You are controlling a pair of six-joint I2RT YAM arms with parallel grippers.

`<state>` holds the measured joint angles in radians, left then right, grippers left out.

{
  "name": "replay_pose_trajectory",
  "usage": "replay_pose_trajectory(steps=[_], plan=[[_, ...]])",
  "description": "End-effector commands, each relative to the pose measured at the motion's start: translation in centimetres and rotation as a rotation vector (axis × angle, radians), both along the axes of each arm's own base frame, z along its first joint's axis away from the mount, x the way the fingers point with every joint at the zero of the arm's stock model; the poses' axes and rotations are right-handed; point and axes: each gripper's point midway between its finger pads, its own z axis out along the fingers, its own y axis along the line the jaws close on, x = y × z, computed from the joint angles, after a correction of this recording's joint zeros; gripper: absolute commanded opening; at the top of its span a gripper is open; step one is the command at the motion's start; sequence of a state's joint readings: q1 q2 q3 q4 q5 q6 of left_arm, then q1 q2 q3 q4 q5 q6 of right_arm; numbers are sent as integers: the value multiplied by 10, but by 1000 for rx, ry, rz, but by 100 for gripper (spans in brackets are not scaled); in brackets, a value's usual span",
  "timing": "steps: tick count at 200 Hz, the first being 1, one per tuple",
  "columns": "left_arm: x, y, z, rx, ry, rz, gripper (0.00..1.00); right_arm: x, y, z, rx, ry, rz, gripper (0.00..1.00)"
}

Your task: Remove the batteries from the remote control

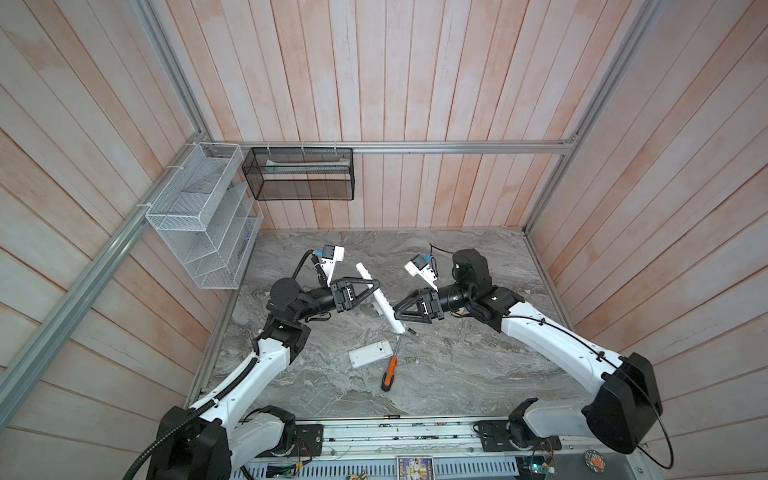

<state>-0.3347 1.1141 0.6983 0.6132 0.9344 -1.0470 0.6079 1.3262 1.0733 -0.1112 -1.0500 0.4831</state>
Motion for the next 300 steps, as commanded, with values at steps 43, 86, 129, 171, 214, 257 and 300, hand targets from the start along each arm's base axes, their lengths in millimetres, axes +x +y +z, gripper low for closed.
replay_pose_trajectory(steps=[43, 86, 129, 171, 214, 257, 300], plan=[[47, 31, -69, 16, 397, 267, 29, 38, -19, -1, -280, -333, -394, 87], [54, 41, -86, -38, 531, 339, 29, 28, 4, -36, -427, -430, -363, 91], [51, 42, -83, -54, 548, 337, 29, 36, 15, -45, -433, -447, -342, 89], [47, 44, -84, -69, 557, 343, 28, 37, 33, -56, -426, -412, -281, 78], [46, 45, -86, -66, 561, 342, 28, 36, 40, -56, -396, -394, -267, 49], [46, 45, -85, -67, 560, 341, 28, 33, 41, -55, -387, -388, -257, 29], [46, 45, -85, -66, 556, 337, 29, 31, 42, -53, -365, -388, -250, 10]])
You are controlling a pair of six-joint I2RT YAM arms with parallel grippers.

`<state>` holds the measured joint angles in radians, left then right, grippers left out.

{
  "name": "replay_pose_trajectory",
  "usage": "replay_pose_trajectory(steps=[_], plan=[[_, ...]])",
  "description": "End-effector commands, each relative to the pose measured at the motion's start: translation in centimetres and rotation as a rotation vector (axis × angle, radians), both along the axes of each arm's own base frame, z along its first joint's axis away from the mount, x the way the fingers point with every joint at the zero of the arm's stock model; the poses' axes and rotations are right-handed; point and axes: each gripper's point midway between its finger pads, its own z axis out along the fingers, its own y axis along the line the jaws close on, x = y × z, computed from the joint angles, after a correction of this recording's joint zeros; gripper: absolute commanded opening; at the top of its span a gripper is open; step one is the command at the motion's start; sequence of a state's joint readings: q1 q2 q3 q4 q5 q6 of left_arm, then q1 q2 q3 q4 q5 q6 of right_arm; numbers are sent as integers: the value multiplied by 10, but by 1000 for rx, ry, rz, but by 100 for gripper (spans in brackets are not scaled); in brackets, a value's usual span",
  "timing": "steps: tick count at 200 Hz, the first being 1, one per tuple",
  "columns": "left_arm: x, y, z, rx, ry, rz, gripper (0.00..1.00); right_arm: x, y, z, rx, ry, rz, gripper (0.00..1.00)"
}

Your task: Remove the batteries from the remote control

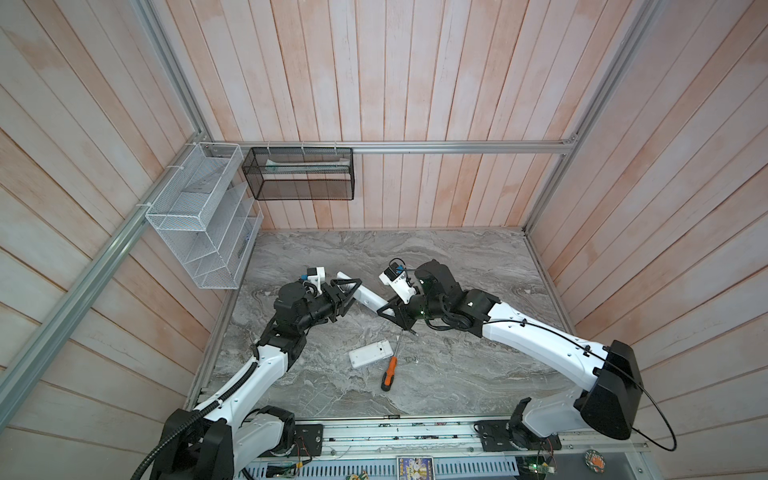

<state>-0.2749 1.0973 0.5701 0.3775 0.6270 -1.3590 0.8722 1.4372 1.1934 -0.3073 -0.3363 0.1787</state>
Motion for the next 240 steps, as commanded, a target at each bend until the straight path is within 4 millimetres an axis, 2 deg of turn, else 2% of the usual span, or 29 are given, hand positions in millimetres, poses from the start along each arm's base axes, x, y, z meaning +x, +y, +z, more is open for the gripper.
replay_pose_trajectory(steps=[1, 15, 34, 62, 87, 113, 143, 184, 214, 240], plan=[[-5, 0, 10, -10, -55, -19, 29, 3, 1, 11, 39, -3, -13, 9], [-5, 0, 10, -3, -59, -24, 31, 2, 1, 14, 54, -4, -10, 7], [-6, 1, 10, 13, -65, -35, 39, 2, -1, 20, 96, 18, -4, 6], [-8, 3, 8, 65, -88, -74, 61, 6, -12, 37, 197, 72, 5, 4], [-15, 4, 6, 130, -144, -182, 83, 8, -28, 54, 285, 127, 32, 3], [-31, 5, 19, 120, -262, -343, 100, 3, -46, 66, 359, 230, 106, 2], [-52, 4, 40, 91, -363, -520, 100, -20, -58, 75, 405, 343, 243, 2], [-66, 4, 71, 71, -471, -627, 100, -42, -62, 81, 440, 452, 368, 2], [-66, 3, 76, 66, -483, -644, 100, -48, -60, 73, 435, 513, 401, 2], [-68, 3, 78, 67, -494, -648, 100, -49, -59, 56, 397, 560, 392, 2]])
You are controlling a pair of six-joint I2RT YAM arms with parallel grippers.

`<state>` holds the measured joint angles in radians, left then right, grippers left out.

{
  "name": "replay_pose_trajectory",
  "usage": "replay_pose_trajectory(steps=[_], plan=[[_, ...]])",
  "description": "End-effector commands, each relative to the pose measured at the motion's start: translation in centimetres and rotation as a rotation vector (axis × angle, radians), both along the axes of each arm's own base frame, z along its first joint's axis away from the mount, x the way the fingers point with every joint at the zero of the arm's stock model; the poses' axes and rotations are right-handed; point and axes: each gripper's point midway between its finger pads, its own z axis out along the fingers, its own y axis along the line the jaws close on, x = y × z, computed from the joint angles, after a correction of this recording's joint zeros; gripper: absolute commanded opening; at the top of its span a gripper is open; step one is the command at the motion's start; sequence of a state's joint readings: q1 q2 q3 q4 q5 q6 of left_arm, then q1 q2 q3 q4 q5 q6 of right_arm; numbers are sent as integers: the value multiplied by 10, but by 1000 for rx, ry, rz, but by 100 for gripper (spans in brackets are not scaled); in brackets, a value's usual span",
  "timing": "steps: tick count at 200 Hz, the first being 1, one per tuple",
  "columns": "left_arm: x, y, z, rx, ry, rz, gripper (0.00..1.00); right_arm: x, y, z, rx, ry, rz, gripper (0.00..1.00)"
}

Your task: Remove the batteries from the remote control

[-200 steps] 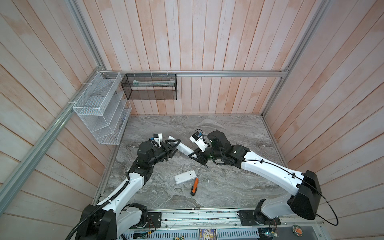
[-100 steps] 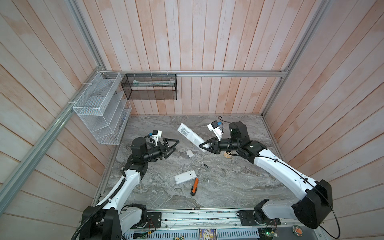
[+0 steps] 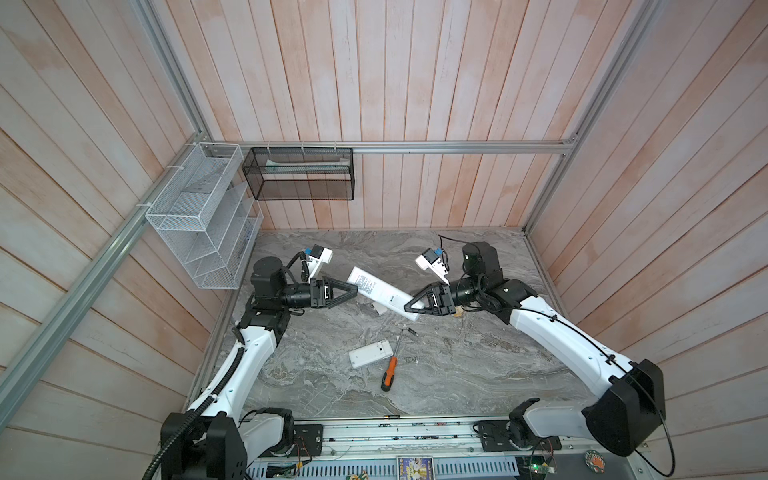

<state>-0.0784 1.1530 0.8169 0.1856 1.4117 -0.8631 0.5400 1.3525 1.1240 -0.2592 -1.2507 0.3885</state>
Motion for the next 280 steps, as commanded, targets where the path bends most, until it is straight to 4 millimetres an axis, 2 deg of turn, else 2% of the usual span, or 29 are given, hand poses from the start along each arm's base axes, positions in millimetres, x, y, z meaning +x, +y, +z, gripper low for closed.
replay_pose_trajectory(steps=[1, 23, 43, 72, 108, 131, 150, 175, 188, 202, 227, 245, 261, 280], plan=[[-6, 0, 7, -6, -42, -44, 100, -10, -1, -15, -18, 67, 65, 2], [-8, -2, 4, -6, -37, -54, 98, -10, 0, -24, -38, 84, 61, 2], [-10, -6, 2, -6, -29, -72, 87, -9, 1, -24, -39, 87, 62, 2], [-10, -11, -1, -1, -18, -98, 65, -9, 2, -25, -41, 95, 69, 1], [-9, -16, -5, 8, -10, -110, 58, -15, 8, -31, -58, 109, 93, 0], [-12, -19, -7, 8, -3, -128, 45, -13, 10, -33, -68, 105, 92, 0], [-13, -19, -9, 9, -1, -134, 27, -10, 11, -33, -74, 97, 85, 0], [-14, -19, -12, 10, 5, -135, 25, -5, 11, -36, -87, 98, 70, 0], [-15, -19, -12, 10, 4, -135, 17, -3, 11, -38, -93, 102, 63, 1], [-15, -19, -12, 10, 3, -134, 13, 1, 11, -40, -101, 101, 52, 13], [-9, -17, -16, 24, 7, -97, 11, 19, 4, -41, -131, 70, -41, 46], [1, -13, -27, 66, 24, -15, 11, 54, -13, -48, -211, 28, -248, 64], [13, -8, -45, 141, 55, 88, 11, 87, -37, -65, -367, -26, -484, 78], [24, 0, -68, 236, 86, 198, 11, 102, -56, -79, -473, -37, -625, 88]])
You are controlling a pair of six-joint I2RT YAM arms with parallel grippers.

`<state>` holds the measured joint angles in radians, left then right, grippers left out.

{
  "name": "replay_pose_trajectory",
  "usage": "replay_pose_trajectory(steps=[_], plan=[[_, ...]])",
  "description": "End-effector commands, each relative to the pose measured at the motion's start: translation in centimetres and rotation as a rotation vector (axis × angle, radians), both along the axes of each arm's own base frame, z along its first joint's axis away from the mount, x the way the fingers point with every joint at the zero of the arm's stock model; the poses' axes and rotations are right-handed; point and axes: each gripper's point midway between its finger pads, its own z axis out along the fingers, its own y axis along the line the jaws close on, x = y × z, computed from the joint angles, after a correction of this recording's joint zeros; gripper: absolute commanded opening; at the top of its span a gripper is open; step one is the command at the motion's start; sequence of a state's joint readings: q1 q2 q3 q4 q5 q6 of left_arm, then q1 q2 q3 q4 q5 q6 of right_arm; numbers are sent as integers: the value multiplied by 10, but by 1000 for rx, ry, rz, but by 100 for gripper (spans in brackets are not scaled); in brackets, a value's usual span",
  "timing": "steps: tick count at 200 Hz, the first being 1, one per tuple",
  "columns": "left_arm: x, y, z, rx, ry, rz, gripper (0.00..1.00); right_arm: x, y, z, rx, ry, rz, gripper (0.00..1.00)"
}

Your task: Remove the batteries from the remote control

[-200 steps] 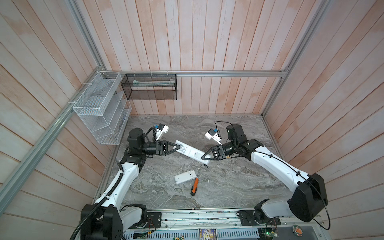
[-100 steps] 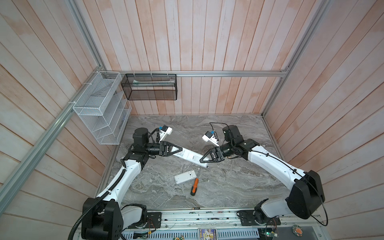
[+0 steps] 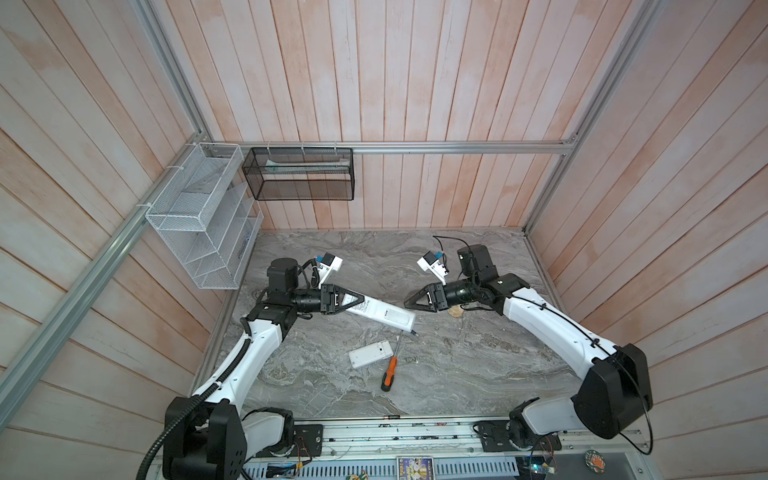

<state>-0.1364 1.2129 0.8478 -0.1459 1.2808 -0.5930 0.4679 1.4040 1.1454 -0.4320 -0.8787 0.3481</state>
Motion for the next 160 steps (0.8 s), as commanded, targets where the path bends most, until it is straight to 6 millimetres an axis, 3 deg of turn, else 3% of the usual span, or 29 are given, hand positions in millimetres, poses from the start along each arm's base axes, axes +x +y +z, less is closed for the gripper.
replay_pose_trajectory(steps=[1, 29, 87, 160], plan=[[14, 12, -23, 138, -2, 151, 11, 33, -30, -15, -193, -68, -262, 89], [22, 24, -49, 213, 36, 292, 11, 26, -18, -30, -188, -38, -256, 98], [29, 29, -92, 267, 96, 375, 11, 19, 29, -66, -190, 31, -162, 98], [38, 35, -124, 338, 125, 462, 11, 26, 59, -106, -245, 104, -137, 98]])
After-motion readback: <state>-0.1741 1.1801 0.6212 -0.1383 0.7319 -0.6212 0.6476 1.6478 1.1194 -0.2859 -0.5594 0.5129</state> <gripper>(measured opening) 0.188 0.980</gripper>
